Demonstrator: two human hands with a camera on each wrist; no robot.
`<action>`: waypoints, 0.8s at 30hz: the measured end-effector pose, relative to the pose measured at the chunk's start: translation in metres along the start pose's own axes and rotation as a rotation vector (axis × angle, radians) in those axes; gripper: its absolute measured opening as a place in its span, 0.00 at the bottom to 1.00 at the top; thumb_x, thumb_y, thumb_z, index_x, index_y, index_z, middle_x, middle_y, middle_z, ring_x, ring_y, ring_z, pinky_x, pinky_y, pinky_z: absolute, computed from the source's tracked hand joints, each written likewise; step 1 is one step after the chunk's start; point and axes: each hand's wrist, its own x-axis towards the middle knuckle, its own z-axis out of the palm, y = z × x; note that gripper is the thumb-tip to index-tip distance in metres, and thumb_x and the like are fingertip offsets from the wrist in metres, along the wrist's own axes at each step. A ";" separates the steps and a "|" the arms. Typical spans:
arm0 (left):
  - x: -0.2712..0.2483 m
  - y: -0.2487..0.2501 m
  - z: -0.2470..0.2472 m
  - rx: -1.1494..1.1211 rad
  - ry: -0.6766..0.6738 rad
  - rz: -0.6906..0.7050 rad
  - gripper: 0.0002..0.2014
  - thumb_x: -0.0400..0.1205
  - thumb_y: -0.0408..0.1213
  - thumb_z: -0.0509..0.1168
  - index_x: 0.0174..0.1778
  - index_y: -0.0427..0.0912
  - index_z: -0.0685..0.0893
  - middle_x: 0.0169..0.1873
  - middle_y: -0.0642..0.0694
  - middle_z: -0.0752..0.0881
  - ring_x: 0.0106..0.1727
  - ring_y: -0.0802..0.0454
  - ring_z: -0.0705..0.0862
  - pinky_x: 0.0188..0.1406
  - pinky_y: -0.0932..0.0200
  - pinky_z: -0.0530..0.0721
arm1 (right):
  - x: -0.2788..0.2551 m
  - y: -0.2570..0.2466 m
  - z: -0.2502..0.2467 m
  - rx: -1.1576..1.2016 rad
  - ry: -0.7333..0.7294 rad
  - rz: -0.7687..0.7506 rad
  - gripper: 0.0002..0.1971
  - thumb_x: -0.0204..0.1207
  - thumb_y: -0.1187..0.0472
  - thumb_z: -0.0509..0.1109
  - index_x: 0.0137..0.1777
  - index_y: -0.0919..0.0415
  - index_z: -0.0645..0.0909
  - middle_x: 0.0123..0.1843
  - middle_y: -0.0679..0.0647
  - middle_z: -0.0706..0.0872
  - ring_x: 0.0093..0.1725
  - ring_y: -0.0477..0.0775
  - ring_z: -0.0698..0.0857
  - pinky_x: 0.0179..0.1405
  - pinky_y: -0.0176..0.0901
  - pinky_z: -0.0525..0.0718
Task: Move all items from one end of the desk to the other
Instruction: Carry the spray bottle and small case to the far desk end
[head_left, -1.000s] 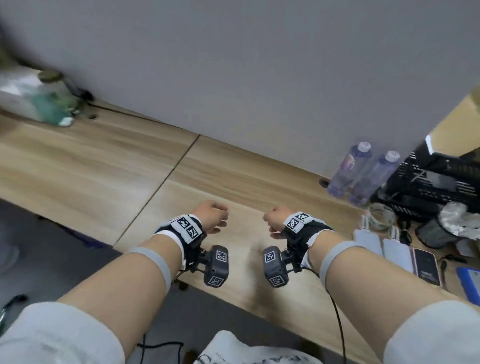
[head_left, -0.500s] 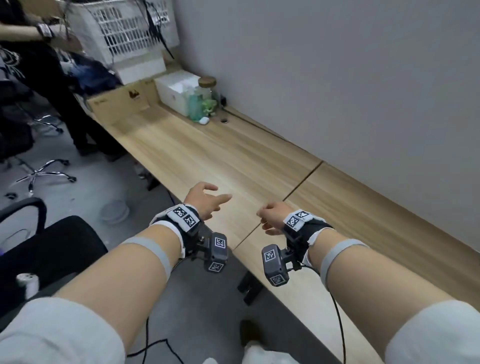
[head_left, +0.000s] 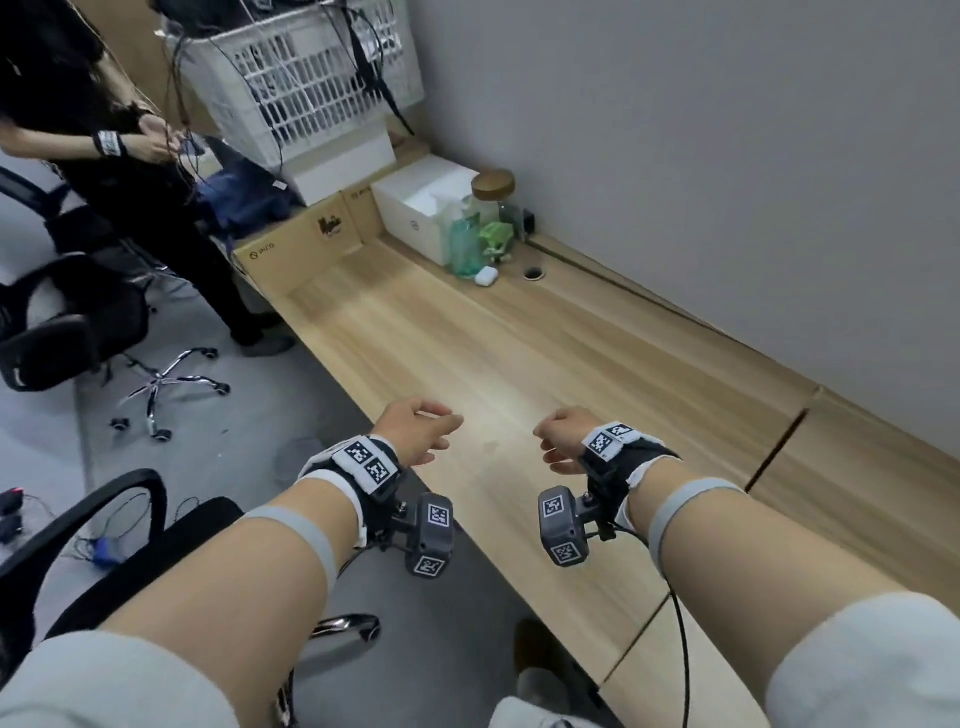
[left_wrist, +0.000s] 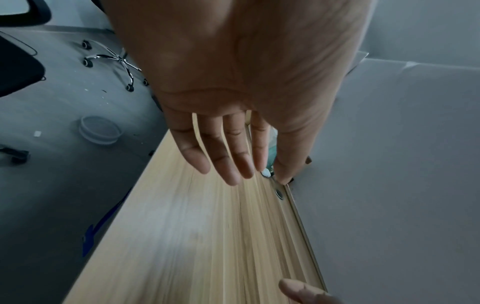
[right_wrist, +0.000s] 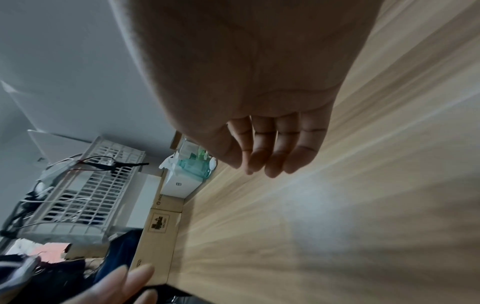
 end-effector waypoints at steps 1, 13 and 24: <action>0.014 0.005 -0.005 -0.001 -0.003 -0.002 0.13 0.82 0.42 0.73 0.59 0.41 0.84 0.45 0.46 0.88 0.42 0.57 0.88 0.37 0.62 0.85 | 0.013 -0.011 0.000 -0.001 0.011 0.005 0.04 0.82 0.67 0.63 0.47 0.65 0.78 0.37 0.58 0.81 0.31 0.54 0.81 0.33 0.42 0.81; 0.189 0.050 -0.057 -0.084 -0.085 -0.019 0.01 0.85 0.36 0.68 0.48 0.43 0.83 0.47 0.41 0.87 0.40 0.52 0.86 0.42 0.57 0.84 | 0.135 -0.106 0.030 -0.046 0.058 0.086 0.06 0.82 0.66 0.62 0.50 0.67 0.80 0.38 0.59 0.82 0.32 0.55 0.81 0.34 0.43 0.82; 0.381 0.097 -0.091 -0.126 -0.121 0.074 0.15 0.81 0.36 0.73 0.62 0.40 0.81 0.50 0.39 0.86 0.42 0.52 0.87 0.41 0.56 0.86 | 0.261 -0.196 0.056 0.019 0.173 0.134 0.04 0.81 0.67 0.63 0.45 0.64 0.78 0.38 0.58 0.80 0.28 0.54 0.83 0.32 0.45 0.84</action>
